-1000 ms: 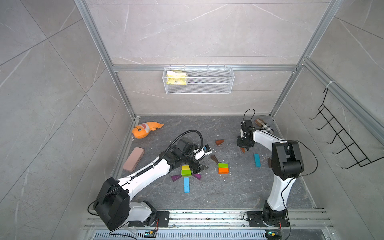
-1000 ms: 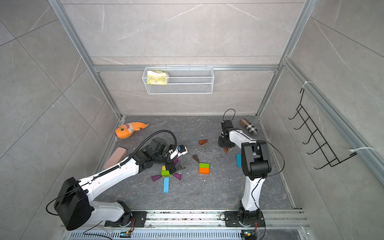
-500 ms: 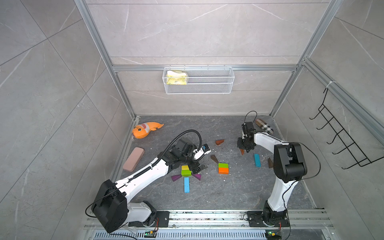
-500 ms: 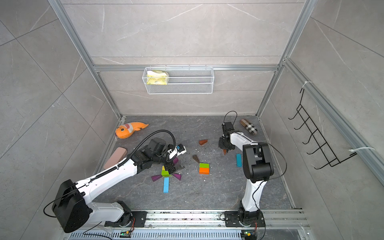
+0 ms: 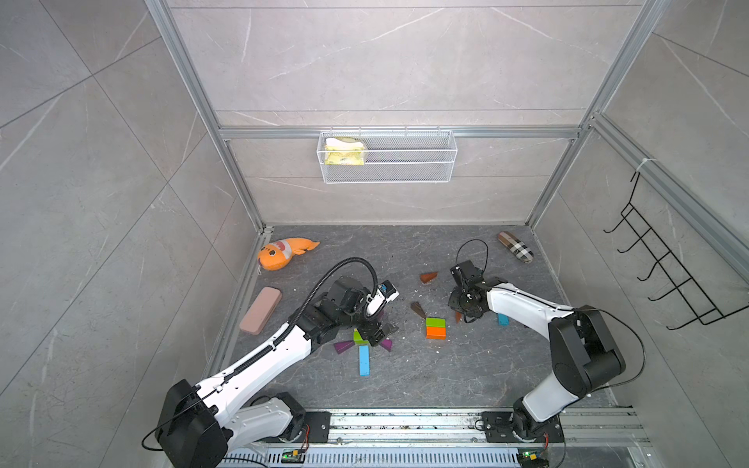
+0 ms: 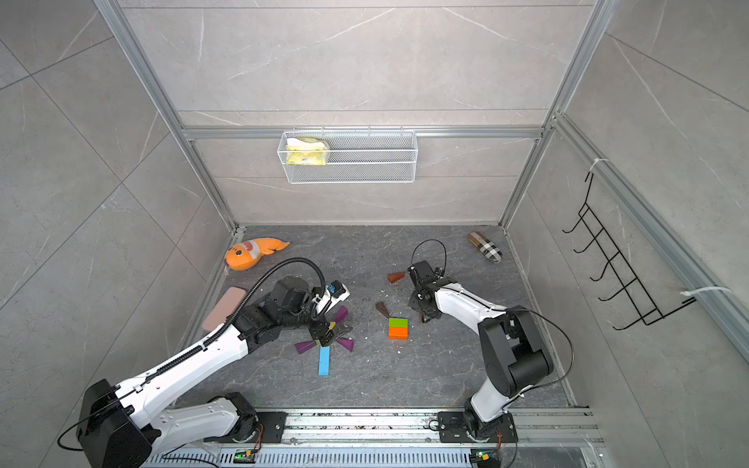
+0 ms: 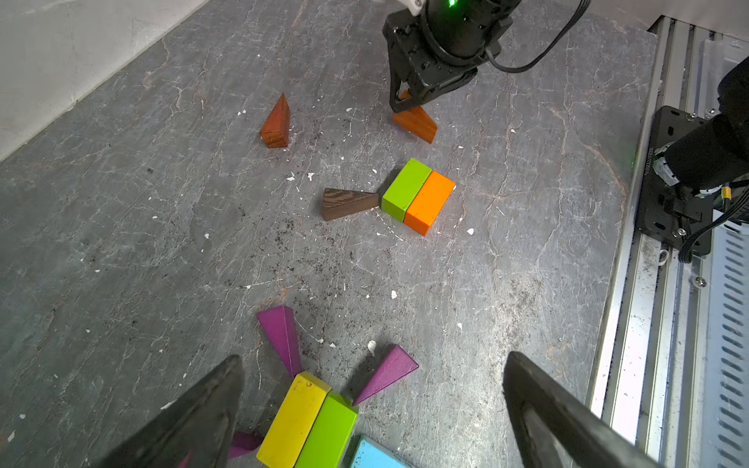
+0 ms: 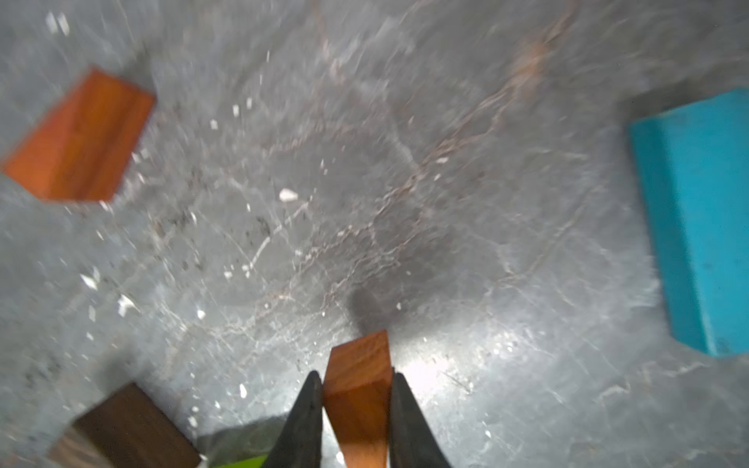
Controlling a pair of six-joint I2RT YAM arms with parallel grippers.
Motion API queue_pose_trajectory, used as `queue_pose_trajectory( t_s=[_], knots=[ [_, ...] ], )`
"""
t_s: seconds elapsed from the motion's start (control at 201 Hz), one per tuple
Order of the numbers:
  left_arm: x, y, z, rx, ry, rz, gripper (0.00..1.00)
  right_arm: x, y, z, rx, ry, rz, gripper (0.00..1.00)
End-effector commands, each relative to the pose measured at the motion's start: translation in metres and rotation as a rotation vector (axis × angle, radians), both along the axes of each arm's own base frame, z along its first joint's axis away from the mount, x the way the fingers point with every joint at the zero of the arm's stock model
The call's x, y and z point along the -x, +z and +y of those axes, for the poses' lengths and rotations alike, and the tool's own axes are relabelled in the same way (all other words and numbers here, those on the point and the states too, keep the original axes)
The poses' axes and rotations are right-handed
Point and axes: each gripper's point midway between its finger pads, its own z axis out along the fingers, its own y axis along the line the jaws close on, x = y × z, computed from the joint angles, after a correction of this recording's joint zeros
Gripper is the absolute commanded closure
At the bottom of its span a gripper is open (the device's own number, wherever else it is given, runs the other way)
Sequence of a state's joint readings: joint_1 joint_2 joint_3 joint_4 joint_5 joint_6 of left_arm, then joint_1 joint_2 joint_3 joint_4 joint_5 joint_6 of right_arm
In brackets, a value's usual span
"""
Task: Assemble a small pinwheel with building blocks
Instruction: Pick up the building block from the center of the board, then assemble the building block at the center of the board.
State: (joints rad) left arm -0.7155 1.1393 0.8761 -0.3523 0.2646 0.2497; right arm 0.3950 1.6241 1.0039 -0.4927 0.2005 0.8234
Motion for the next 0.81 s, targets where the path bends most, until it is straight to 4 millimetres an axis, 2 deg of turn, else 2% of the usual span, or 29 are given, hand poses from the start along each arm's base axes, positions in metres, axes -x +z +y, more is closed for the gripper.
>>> queue_pose_trajectory(
  t_s=[0.0,0.294,0.478,0.637,0.801],
  knots=[
    [0.002,0.013,0.0,0.038,0.01,-0.012,0.0,-0.004,0.011,-0.008,-0.006,-0.127,-0.055,0.77],
    [0.0,0.008,-0.001,0.02,0.009,-0.006,0.0,-0.01,0.013,0.014,-0.096,-0.167,-0.054,0.76],
    [-0.001,0.004,-0.001,0.006,0.01,-0.001,0.0,-0.016,0.02,0.02,-0.099,-0.158,-0.079,0.76],
    [-0.002,0.003,-0.001,-0.001,0.009,0.002,0.0,-0.018,0.015,0.033,-0.131,-0.151,-0.077,0.76],
    [-0.001,0.002,-0.001,-0.001,0.008,0.003,0.0,-0.016,0.008,0.036,-0.123,-0.169,-0.049,0.77]
  ],
)
